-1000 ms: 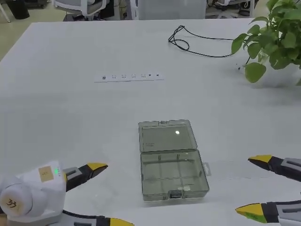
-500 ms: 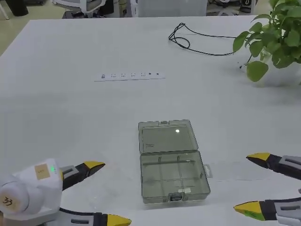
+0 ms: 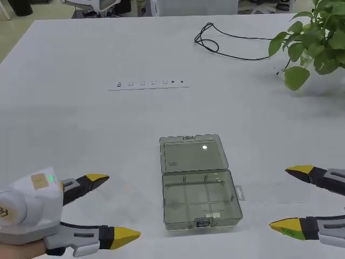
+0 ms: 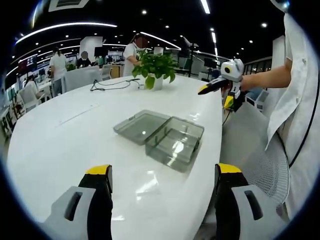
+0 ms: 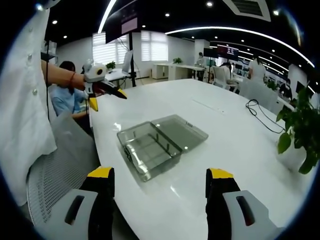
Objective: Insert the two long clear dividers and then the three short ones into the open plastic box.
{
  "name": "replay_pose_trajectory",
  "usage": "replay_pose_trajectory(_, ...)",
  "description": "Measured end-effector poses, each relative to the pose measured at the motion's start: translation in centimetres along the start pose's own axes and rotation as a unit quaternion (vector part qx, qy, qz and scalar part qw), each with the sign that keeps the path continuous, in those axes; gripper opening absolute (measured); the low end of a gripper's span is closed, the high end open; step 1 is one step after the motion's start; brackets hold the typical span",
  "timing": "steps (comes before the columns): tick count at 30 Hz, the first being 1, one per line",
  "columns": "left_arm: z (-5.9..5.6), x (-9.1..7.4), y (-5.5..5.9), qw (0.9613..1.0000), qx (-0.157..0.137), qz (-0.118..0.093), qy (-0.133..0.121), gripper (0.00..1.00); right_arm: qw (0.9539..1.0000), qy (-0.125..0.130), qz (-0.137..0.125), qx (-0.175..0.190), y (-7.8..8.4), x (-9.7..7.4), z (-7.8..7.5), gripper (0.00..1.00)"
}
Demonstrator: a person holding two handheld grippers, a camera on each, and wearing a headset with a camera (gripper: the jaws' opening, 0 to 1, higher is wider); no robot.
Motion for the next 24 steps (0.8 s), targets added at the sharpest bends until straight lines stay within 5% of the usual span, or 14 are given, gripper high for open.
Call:
replay_pose_trajectory(16,2.0,-1.1,0.6,0.9990,-0.008,0.021,-0.039,0.81,1.0000,0.009,-0.004,0.001,0.0,-0.4,0.1,0.75)
replay_pose_trajectory(24,4.5,-1.9,2.2,0.9944,-0.019,0.060,-0.085,0.71,0.9999,0.012,-0.003,0.002,0.1,-0.5,0.1,0.75)
Point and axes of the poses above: the centre of the closed fingertips' face, and the gripper's own axes: x roughly forward along the fingers, z roughly to its left, y roughly out of its underside, the point moved 3 cm from there along -x, roughly backward along the fingers, and after that the axes turned 13 degrees about -z, right-handed, at the moved point
